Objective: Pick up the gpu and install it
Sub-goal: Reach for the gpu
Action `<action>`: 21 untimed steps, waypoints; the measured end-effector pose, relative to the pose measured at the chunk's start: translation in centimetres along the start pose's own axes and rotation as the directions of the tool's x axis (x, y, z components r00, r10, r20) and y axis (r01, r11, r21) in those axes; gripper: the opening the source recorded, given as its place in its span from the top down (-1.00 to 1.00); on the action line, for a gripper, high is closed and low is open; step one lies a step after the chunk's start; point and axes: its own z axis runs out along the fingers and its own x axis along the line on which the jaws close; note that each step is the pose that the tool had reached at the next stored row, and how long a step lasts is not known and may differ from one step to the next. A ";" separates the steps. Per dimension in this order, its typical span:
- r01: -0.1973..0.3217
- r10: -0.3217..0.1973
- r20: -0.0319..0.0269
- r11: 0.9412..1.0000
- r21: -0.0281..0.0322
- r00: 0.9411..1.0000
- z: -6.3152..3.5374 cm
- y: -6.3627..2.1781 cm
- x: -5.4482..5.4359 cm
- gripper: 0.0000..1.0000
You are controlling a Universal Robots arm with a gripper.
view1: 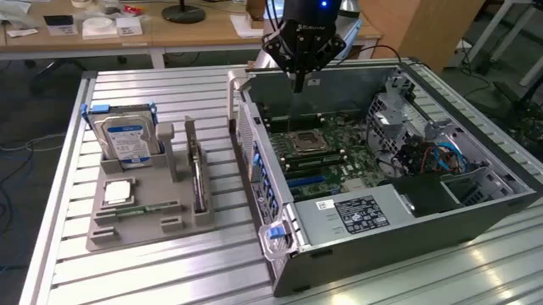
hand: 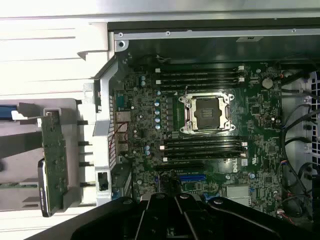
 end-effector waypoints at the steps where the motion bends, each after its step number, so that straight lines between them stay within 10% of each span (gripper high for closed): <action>1: 0.000 0.000 0.000 1.000 0.000 1.000 0.00 0.00 0.0 0.79; 21: 0.000 0.000 0.000 1.000 0.000 1.000 -0.03 -0.08 1.1 0.79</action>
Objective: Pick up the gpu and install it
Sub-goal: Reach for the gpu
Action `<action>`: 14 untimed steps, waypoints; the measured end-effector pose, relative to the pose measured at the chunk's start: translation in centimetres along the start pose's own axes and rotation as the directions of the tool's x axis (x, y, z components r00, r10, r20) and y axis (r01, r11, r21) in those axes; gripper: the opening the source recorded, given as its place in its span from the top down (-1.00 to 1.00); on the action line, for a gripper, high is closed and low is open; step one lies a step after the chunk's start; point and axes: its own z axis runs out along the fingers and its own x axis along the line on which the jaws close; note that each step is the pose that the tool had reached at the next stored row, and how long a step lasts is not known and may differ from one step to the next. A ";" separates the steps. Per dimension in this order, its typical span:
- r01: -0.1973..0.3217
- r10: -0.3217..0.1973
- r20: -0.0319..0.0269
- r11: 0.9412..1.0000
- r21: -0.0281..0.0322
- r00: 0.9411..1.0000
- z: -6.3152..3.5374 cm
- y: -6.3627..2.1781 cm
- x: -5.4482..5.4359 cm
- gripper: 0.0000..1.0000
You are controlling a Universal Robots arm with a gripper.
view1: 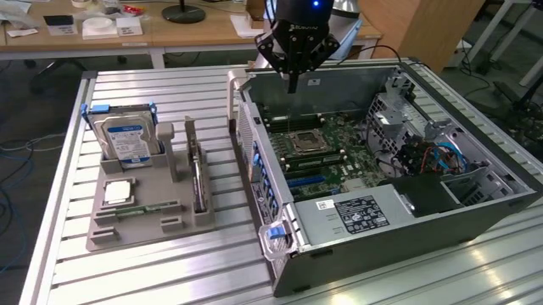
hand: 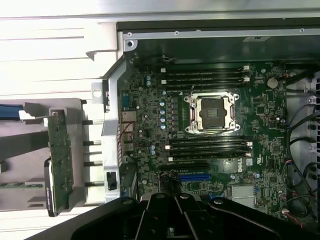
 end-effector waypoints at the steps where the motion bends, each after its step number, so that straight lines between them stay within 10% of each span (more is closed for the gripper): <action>1: 0.000 0.000 0.000 1.000 0.000 1.000 -0.01 -0.01 0.2 0.79; 14: 0.000 0.000 0.000 1.000 0.000 1.000 -0.07 -0.21 2.9 0.79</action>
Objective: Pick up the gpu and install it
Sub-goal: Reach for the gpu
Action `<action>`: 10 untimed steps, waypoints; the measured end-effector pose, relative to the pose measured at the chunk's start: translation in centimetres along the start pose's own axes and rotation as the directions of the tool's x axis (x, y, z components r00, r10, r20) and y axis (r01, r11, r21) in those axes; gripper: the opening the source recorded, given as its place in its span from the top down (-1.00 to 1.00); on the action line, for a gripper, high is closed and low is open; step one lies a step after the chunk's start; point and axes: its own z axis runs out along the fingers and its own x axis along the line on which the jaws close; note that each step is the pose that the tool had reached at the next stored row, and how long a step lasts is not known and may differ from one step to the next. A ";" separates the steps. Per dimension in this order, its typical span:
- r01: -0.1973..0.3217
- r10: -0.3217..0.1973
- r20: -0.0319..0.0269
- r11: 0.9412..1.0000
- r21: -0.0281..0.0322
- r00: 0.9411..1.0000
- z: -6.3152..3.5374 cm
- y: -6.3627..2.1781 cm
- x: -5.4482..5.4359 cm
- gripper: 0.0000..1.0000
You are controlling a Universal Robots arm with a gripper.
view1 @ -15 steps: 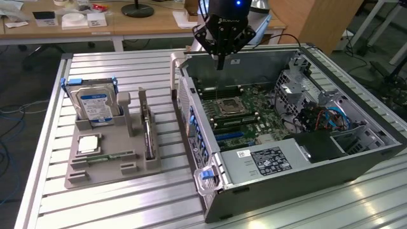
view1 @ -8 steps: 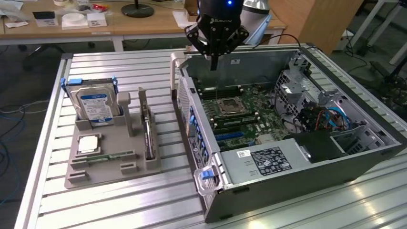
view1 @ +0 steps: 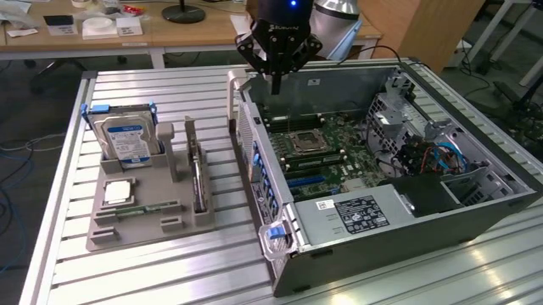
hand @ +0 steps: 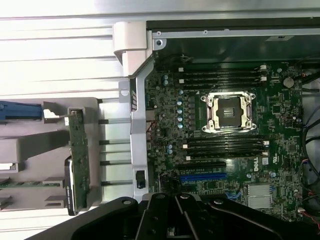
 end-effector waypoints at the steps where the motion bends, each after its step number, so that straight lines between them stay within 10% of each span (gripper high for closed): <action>1: 0.000 0.000 0.000 1.000 0.000 1.000 0.00 0.00 0.0 0.79; 10: 0.000 0.000 0.000 1.000 0.000 1.000 -0.02 -0.07 1.0 0.79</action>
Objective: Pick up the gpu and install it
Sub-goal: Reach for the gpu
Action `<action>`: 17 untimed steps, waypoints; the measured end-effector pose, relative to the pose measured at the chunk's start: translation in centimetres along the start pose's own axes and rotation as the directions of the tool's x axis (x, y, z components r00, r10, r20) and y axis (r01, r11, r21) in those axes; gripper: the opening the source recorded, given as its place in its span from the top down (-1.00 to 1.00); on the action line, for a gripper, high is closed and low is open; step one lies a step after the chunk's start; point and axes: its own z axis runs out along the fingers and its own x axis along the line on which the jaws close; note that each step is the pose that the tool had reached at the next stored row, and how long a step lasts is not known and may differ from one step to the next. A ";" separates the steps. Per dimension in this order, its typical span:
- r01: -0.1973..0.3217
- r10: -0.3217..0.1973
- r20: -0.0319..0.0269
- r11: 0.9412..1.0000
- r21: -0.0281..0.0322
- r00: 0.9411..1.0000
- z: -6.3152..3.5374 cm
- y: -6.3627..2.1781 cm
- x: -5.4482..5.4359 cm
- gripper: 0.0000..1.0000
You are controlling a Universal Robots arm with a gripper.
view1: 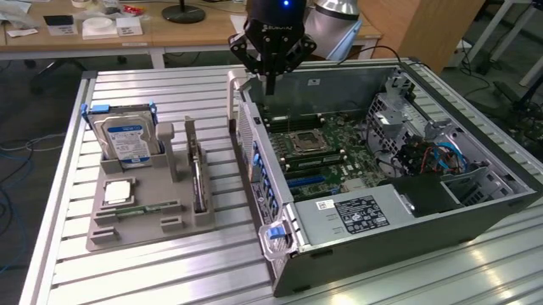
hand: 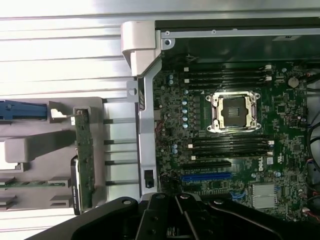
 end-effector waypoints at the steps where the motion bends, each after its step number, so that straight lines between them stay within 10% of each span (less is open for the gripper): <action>1: 0.000 0.000 0.000 1.000 0.000 1.000 0.00 -0.01 0.1 0.79; 17: 0.000 0.000 0.000 1.000 0.000 1.000 -0.04 -0.11 1.5 0.79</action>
